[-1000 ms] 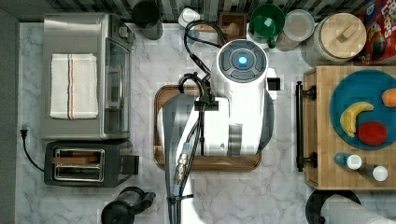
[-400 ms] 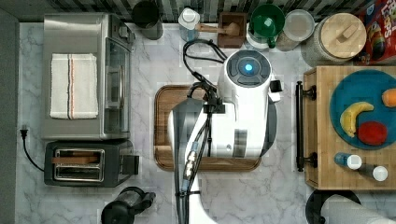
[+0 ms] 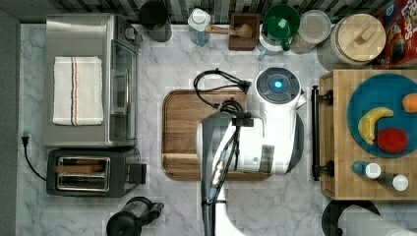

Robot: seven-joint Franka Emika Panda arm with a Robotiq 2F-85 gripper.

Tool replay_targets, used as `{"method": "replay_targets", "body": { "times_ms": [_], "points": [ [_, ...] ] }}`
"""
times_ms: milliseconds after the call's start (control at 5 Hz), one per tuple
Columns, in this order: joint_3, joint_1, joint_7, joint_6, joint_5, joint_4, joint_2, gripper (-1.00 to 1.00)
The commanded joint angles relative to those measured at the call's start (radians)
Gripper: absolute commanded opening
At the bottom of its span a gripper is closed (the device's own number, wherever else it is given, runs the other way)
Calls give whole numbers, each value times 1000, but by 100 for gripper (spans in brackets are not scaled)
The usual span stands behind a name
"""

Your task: Open the drawer.

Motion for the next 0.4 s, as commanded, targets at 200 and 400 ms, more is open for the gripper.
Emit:
{"method": "replay_targets", "body": {
  "times_ms": [200, 400],
  "points": [
    [-69, -85, -243, 197, -54, -93, -84, 100],
    [-73, -130, -330, 262, -51, -112, -69, 100]
  ]
}}
